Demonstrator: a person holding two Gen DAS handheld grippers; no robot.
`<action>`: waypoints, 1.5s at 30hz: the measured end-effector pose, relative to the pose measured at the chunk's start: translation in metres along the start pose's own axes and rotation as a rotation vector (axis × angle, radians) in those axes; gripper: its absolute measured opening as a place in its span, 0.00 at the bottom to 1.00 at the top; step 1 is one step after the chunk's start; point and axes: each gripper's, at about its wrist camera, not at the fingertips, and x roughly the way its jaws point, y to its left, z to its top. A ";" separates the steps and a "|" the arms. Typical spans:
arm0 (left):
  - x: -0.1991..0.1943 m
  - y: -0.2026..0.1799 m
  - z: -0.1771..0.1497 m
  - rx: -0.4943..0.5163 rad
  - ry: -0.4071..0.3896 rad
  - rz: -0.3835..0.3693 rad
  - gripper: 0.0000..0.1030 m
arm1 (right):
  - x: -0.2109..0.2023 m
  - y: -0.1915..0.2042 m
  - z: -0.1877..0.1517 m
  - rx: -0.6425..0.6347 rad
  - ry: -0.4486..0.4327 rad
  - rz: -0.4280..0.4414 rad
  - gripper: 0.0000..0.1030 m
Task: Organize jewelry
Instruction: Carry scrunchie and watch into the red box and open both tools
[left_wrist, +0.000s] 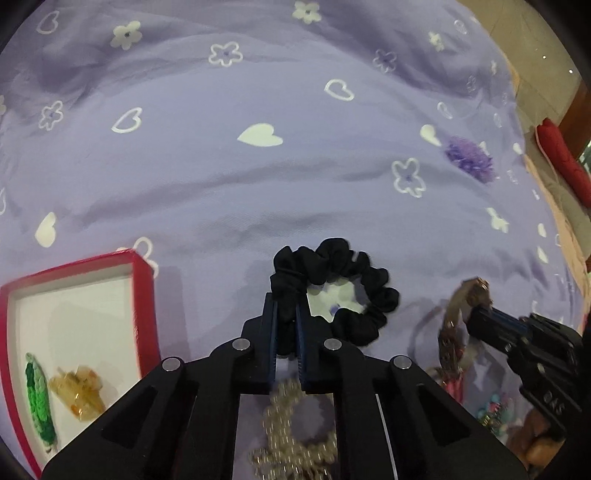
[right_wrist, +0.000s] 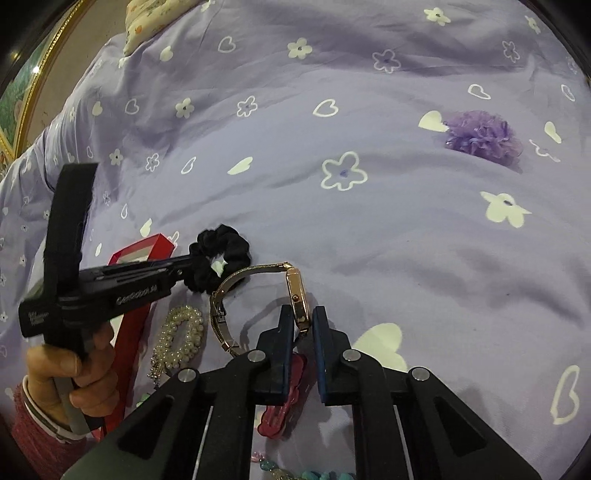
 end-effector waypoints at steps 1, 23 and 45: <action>-0.006 0.000 -0.002 -0.001 -0.010 -0.001 0.07 | -0.002 0.001 0.000 -0.001 -0.006 0.003 0.09; -0.150 0.074 -0.084 -0.207 -0.213 -0.052 0.07 | -0.028 0.089 -0.010 -0.105 -0.005 0.118 0.09; -0.164 0.172 -0.158 -0.435 -0.210 0.013 0.07 | 0.012 0.200 -0.035 -0.296 0.115 0.228 0.09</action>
